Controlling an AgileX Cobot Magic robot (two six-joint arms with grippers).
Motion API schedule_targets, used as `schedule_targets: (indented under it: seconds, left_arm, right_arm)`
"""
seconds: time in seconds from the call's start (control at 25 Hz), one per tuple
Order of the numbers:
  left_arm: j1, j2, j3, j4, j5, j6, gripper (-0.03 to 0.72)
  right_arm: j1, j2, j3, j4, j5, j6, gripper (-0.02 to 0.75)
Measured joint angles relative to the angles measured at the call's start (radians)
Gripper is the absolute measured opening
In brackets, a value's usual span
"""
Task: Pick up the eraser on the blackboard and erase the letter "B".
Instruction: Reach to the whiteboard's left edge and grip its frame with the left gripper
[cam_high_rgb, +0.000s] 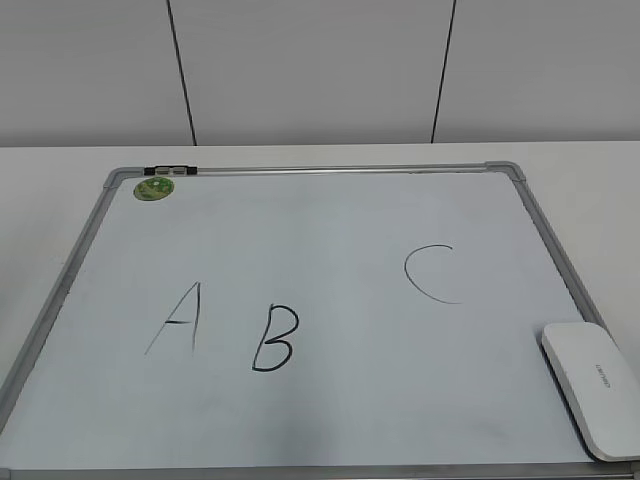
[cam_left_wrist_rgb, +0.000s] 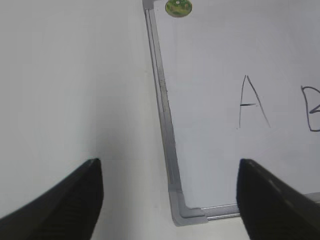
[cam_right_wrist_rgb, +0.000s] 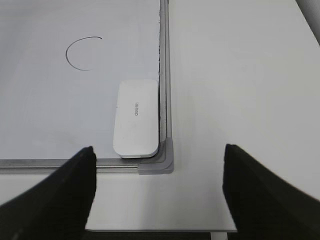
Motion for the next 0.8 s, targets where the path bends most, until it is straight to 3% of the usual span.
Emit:
schedule_targets:
  seconds: [0.24,0.48,0.64,0.8]
  left_arm:
    - [0.000,0.426,-0.179,-0.012,-0.013,0.011,0.581]
    - [0.000,0.816,-0.339,-0.107,-0.028,0.065,0.574]
    - [0.000,1.026,-0.422,-0.134,-0.028,0.079,0.566]
    - [0.000,1.180,-0.490,-0.136,-0.032,0.091,0.512]
  right_arm:
    - [0.000,0.000,0.000,0.000,0.000,0.000,0.587]
    - [0.000,0.000,0.000,0.000,0.000,0.000,0.587]
    - [0.000,0.000,0.000,0.000,0.000,0.000,0.587]
    - [0.000,0.000,0.000,0.000,0.000,0.000,0.587]
